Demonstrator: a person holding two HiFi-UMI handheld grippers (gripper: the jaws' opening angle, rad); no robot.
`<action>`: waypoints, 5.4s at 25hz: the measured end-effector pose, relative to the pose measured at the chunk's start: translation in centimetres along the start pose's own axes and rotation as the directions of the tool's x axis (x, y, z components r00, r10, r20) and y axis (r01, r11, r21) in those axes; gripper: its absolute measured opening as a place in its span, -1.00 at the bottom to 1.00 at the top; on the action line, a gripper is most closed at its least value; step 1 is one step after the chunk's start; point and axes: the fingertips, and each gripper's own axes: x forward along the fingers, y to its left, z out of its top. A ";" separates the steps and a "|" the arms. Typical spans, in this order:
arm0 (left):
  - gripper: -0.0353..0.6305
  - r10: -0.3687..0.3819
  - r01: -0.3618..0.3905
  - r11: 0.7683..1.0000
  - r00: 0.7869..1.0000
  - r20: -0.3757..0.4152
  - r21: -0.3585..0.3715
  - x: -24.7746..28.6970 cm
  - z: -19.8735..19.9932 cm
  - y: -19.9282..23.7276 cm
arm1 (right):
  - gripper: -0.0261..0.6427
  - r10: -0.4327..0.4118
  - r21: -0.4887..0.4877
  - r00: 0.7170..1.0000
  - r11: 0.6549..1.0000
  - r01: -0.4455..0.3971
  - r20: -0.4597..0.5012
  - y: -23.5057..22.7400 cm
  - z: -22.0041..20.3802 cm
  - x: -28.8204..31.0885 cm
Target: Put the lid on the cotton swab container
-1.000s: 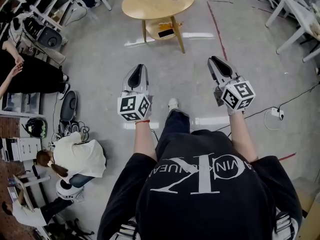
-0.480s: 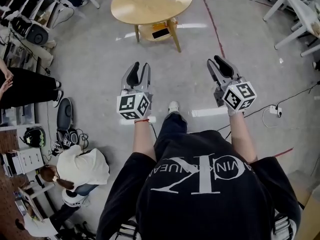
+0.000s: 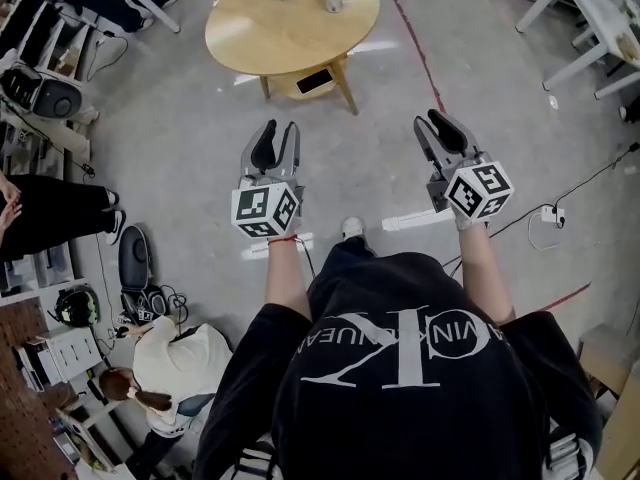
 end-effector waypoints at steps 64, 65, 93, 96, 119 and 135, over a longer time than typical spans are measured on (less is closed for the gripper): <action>-0.42 -0.070 0.071 0.997 0.978 -0.195 -0.003 34.4 -5.8 11.2 | -0.61 0.219 0.166 0.966 0.967 -0.196 -0.138 -20.5 -3.7 34.2; -0.42 -0.076 0.076 0.997 0.976 -0.206 -0.007 34.6 -6.1 11.2 | -0.61 0.219 0.179 0.966 0.965 -0.193 -0.140 -20.6 -3.9 34.4; -0.18 -0.352 0.442 0.895 0.777 -0.522 0.054 45.3 -16.2 11.2 | -0.58 0.137 0.365 0.962 0.930 -0.042 -0.237 -24.0 -8.1 41.4; -0.18 -0.367 0.458 0.888 0.769 -0.524 0.051 45.9 -16.5 11.1 | -0.58 0.138 0.379 0.964 0.924 -0.042 -0.229 -24.1 -7.9 41.8; -0.24 -0.413 0.513 0.857 0.745 -0.524 0.054 47.1 -17.0 10.4 | -0.64 0.194 0.312 0.955 0.943 -0.117 -0.226 -21.6 -5.6 45.2; -0.24 -0.424 0.502 0.865 0.745 -0.515 0.015 47.0 -17.5 10.4 | -0.66 0.242 0.250 0.917 0.954 -0.165 -0.317 -19.5 -7.4 48.1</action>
